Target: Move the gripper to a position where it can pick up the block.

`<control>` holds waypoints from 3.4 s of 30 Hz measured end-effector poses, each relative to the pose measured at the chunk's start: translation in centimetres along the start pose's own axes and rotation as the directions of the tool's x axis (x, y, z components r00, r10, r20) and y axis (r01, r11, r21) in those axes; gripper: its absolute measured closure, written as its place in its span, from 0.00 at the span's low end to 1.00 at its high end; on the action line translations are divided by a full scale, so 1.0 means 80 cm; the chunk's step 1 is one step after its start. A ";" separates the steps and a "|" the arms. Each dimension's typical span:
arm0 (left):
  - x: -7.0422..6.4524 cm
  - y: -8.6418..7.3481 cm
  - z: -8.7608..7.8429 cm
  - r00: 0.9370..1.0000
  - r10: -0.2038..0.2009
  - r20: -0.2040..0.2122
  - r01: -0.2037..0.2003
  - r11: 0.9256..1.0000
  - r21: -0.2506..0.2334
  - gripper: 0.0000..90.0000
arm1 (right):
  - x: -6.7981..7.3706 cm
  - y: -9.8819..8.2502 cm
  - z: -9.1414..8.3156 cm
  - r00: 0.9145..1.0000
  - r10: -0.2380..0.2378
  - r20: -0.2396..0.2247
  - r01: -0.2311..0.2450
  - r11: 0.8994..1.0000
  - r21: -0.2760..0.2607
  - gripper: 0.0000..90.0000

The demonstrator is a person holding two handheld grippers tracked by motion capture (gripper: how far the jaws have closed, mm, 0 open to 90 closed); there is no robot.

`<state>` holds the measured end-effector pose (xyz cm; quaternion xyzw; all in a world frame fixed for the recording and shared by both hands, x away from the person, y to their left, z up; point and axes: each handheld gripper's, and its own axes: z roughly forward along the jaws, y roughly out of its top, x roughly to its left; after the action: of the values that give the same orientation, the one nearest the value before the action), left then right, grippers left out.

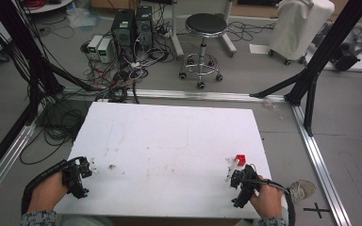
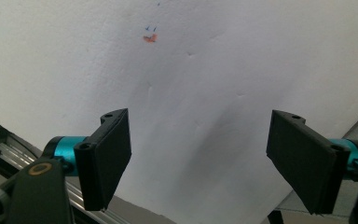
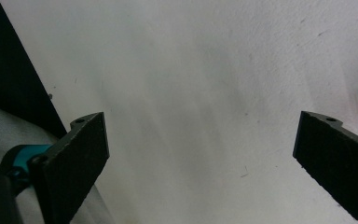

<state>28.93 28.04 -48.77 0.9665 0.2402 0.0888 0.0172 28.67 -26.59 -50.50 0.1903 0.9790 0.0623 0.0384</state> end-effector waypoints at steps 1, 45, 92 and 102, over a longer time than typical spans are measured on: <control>0.000 0.000 0.000 1.000 -0.007 -0.002 0.007 1.000 -0.002 0.25 | 0.000 0.000 0.000 1.000 0.001 -0.002 -0.001 1.000 -0.001 0.03; 0.001 0.003 -0.002 1.000 -0.022 0.004 0.022 0.999 -0.027 0.25 | -0.011 -0.022 -0.011 0.999 0.043 0.022 -0.042 0.998 -0.052 0.03; -0.002 0.009 -0.001 1.000 -0.012 0.007 0.012 0.999 -0.044 0.25 | -0.162 -0.031 -0.021 0.971 -0.241 -0.009 0.240 0.969 -0.059 0.03; -0.001 0.006 -0.001 1.000 -0.022 0.008 0.023 0.999 -0.048 0.25 | -0.162 -0.002 -0.008 0.949 -0.313 -0.032 0.312 0.950 -0.035 0.03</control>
<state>29.11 27.57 -48.68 0.9634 0.2487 0.0908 0.0424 40.50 -31.71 -49.21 0.0312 0.9963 0.0734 0.0323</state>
